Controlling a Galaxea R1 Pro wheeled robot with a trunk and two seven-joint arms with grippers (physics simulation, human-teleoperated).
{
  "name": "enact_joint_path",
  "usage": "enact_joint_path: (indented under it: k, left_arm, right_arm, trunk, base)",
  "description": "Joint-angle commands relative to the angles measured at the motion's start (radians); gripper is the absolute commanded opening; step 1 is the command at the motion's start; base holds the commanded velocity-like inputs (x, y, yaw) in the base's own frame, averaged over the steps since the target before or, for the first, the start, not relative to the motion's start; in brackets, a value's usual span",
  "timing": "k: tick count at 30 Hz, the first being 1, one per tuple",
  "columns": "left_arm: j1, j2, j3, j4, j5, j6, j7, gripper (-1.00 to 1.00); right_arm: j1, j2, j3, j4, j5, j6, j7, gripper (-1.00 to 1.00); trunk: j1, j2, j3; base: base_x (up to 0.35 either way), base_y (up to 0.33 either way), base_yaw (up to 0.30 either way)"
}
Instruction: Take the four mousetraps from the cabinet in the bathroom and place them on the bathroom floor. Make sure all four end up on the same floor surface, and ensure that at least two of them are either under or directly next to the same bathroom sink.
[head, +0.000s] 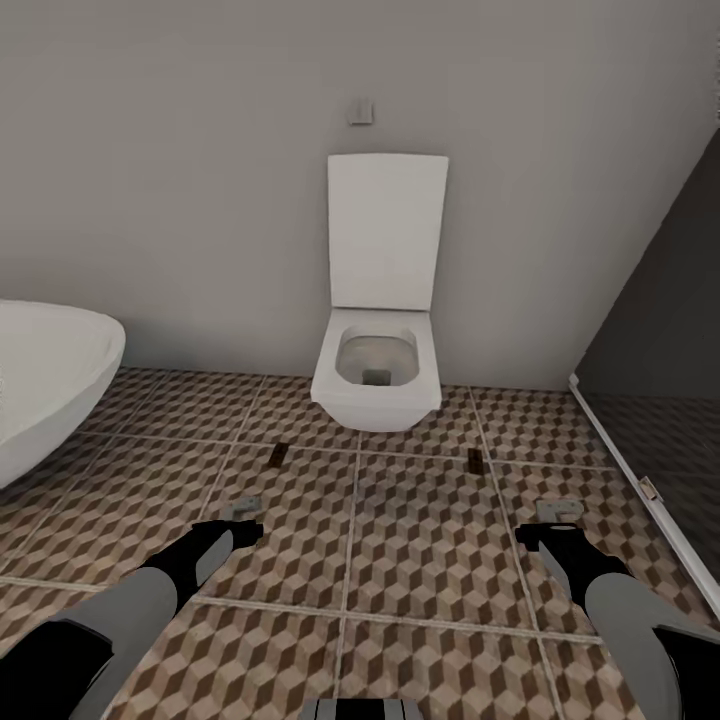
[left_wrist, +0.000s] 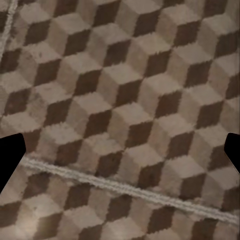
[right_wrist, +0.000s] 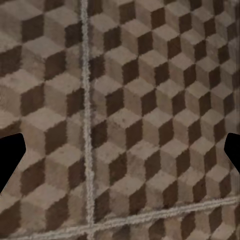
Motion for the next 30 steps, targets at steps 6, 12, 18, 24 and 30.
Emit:
enact_joint_path:
  k: [6, 12, 18, 24, 30]
  left_arm:
    - [0.0, 0.001, -0.008, -0.003, 0.014, 0.005, 0.005, 1.0]
    - [0.0, 0.0, -0.008, 0.001, 0.015, 0.005, 0.004, 1.0]
    - [0.0, 0.0, -0.008, 0.003, 0.015, 0.005, 0.004, 1.0]
    - [0.0, -0.001, -0.008, 0.004, 0.015, 0.005, 0.004, 1.0]
    - [0.0, -0.001, -0.008, 0.004, 0.015, 0.005, 0.004, 1.0]
  right_arm:
    - [0.0, 0.001, -0.005, -0.002, 0.01, 0.006, 0.0, 1.0]
    - [0.0, 0.002, -0.005, -0.002, 0.009, 0.006, 0.0, 1.0]
    - [0.0, 0.002, -0.005, -0.002, 0.009, 0.006, 0.0, 1.0]
    - [0.0, 0.002, -0.006, -0.002, 0.009, 0.004, -0.001, 1.0]
    - [0.0, 0.002, -0.007, -0.002, 0.009, 0.004, -0.001, 1.0]
  trunk:
    - [-0.003, 0.001, 0.023]
    - [-0.006, 0.003, 0.046]
    - [-0.008, 0.004, 0.069]
    - [-0.011, 0.005, 0.098]
    - [-0.014, 0.007, 0.13]
  base:
    - [0.0, 0.0, 0.0]
    - [0.0, 0.0, 0.0]
    - [0.0, 0.0, 0.0]
    - [0.0, 0.0, 0.0]
    - [0.0, 0.0, 0.0]
